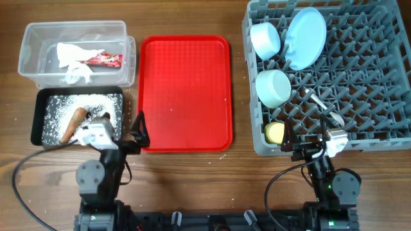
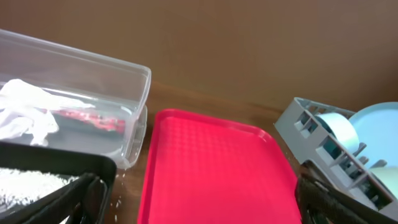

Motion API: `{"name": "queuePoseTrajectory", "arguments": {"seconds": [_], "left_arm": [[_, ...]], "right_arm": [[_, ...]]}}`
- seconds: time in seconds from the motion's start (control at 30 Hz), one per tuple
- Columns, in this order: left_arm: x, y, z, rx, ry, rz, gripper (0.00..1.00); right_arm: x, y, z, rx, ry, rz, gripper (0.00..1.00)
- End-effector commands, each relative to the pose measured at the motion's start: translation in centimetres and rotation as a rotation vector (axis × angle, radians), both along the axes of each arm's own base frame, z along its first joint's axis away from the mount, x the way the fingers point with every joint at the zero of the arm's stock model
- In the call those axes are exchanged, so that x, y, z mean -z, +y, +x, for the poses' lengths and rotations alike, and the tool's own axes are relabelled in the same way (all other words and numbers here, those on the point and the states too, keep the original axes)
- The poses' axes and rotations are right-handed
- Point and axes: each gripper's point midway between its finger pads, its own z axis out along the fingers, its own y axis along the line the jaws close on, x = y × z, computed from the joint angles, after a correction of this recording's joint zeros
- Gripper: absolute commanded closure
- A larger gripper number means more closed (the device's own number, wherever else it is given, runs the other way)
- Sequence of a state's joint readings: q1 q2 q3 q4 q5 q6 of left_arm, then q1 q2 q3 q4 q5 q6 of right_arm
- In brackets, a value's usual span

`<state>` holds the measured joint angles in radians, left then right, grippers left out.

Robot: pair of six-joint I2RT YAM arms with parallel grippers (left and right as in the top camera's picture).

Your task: Sort waste into correct bins and load items into the dishwasher rack

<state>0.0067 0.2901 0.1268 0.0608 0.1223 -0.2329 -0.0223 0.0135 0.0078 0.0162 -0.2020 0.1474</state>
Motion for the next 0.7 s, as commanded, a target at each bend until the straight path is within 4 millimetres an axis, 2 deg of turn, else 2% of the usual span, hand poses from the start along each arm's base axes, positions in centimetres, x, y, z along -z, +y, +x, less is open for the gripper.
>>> {"name": "queuePoseTrajectory", "arguments": {"seconds": [0.0, 0.2, 0.4, 0.47, 0.67], "left_arm": [[0.2, -0.4, -0.8, 0.022, -0.065, 0.041, 0.00], [0.4, -0.4, -1.5, 0.022, -0.121, 0.069, 0.00], [1.3, -0.1, -1.7, 0.006, -0.092, 0.073, 0.00], [2.5, 0.0, -1.7, 0.001, -0.044, 0.073, 0.00], [2.4, 0.0, -1.7, -0.001, -0.045, 0.070, 0.00]], "right_arm": [[-0.2, 0.4, -0.1, -0.022, -0.013, -0.010, 0.00], [-0.2, 0.4, -0.1, -0.022, -0.013, -0.010, 0.00], [-0.2, 0.4, -0.1, -0.022, -0.013, -0.010, 0.00], [-0.2, 0.4, -0.1, -0.022, -0.013, -0.010, 0.00], [-0.2, 0.4, -0.1, -0.022, -0.013, -0.010, 0.00]]}}
